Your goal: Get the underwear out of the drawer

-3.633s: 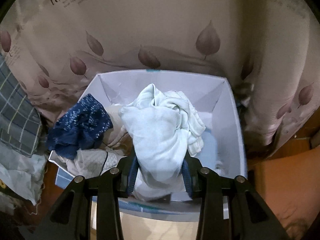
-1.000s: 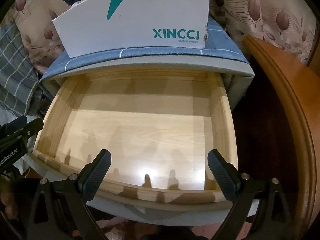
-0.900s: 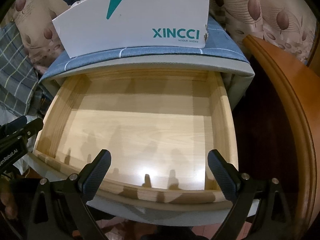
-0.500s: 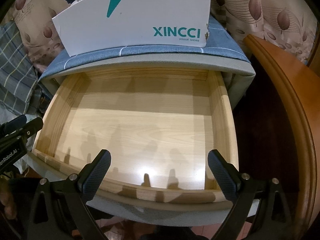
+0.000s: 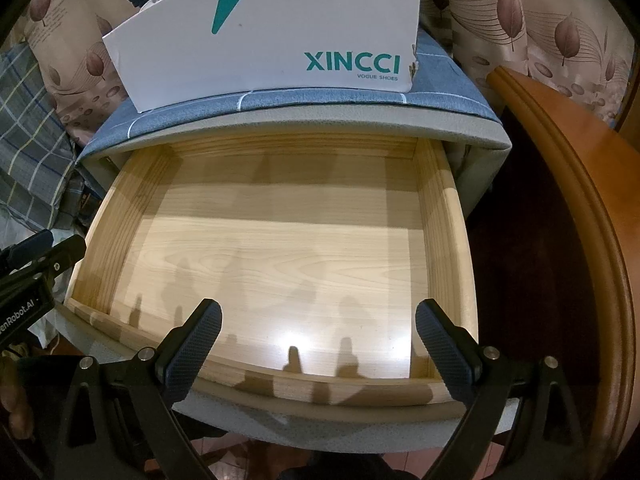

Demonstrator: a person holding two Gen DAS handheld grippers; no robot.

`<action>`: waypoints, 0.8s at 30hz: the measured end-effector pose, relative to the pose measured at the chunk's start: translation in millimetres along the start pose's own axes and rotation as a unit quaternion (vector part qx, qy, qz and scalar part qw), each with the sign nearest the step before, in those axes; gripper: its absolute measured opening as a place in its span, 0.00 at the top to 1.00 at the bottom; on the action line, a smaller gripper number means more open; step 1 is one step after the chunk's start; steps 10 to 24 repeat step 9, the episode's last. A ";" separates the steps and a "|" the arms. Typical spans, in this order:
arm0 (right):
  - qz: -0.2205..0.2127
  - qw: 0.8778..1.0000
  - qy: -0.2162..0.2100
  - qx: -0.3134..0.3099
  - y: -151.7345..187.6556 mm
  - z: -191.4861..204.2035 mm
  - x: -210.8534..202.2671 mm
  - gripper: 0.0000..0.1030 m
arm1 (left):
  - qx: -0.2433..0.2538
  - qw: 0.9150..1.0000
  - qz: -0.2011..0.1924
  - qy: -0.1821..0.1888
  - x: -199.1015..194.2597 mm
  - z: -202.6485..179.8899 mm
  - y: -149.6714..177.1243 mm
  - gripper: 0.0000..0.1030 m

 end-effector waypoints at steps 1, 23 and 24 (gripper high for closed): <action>0.000 1.000 0.000 0.000 0.1 0.0 0.1 0.07 | -0.001 1.000 -0.003 -0.002 -0.3 1.0 -0.2 0.42; 0.001 1.000 0.001 -0.001 0.5 1.0 1.3 0.07 | 0.001 1.000 -0.002 0.001 -0.1 1.7 -0.9 0.42; 0.001 1.000 0.001 -0.001 0.5 1.0 1.3 0.07 | 0.001 1.000 -0.002 0.001 -0.1 1.7 -0.9 0.42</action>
Point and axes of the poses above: each gripper's, at about its wrist camera, not at the fingertips, and x roughly the way its jaws point, z to its left, y to its underside, the point moved 4 cm from there along x, roughly the way its jaws point, and after that the axes turned 10 degrees about -y, right-handed, at the moved point
